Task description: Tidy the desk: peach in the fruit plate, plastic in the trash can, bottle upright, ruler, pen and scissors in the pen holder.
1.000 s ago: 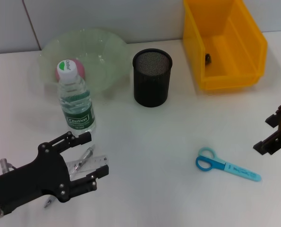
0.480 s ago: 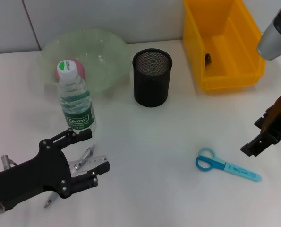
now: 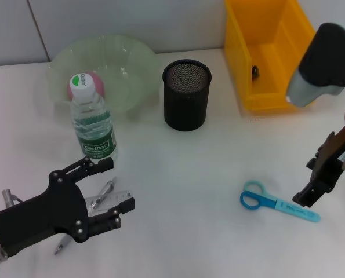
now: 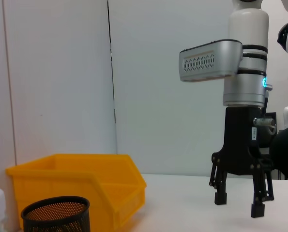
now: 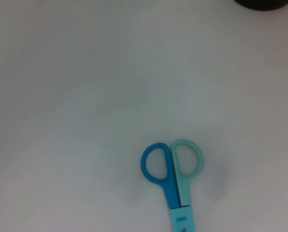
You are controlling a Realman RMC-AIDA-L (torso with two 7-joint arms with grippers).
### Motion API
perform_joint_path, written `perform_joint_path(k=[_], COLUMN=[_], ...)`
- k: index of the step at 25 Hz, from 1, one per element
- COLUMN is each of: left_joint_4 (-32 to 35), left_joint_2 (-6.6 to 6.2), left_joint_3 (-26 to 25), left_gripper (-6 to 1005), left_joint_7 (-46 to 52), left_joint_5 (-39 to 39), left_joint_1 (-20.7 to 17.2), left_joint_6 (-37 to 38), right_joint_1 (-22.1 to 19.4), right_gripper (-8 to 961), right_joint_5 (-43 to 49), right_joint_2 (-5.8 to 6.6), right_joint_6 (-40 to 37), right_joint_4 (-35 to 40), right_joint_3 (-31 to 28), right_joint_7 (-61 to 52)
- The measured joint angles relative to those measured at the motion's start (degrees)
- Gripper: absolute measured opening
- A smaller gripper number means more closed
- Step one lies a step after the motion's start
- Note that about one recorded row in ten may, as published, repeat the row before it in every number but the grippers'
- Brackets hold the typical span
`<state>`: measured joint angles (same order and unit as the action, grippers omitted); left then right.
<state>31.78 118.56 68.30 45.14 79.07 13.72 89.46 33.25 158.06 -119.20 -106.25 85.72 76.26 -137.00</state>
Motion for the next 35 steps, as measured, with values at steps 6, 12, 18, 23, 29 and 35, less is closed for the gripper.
perform_joint_path(k=[6,12,18,23,29,35], left_joint_4=[0.0,-0.18,-0.61,-0.61,-0.59,-0.58], left_joint_2=[0.0,0.0,0.0,0.0,0.0,0.0], left_joint_3=[-0.02,0.05,-0.02,-0.02,0.0,0.08], left_gripper=[800,800,800,800,800,800], left_joint_7=[0.0,-0.5,-1.39,-1.39,-1.39,-1.39], left_joint_5=[-0.03,-0.07,-0.16,-0.16,-0.16,-0.16], left_joint_1=[0.04,0.09,0.17,0.17,0.17,0.22], left_joint_6=[-0.09,-0.07,0.16,0.23,0.27,0.22], right_joint_1=[-0.11,-0.16,-0.03,0.53,0.76,1.2], right_gripper=[779,777,775,773,771,769], right_joint_5=[0.0,-0.04,-0.23,-0.87,-0.99,-1.08], right_joint_2=[-0.07,-0.12,-0.15,-0.16,-0.23,-0.24], right_joint_6=[2.72,4.86,7.28,8.76,10.15,10.54], right_joint_4=[-1.62,-2.93,-5.3,-7.39,-8.63,-9.48], right_joint_3=[4.45,8.05,10.61,10.66,10.67,10.85], right_joint_7=[-1.18,-3.87,-5.46,-6.4,-6.82,-6.85])
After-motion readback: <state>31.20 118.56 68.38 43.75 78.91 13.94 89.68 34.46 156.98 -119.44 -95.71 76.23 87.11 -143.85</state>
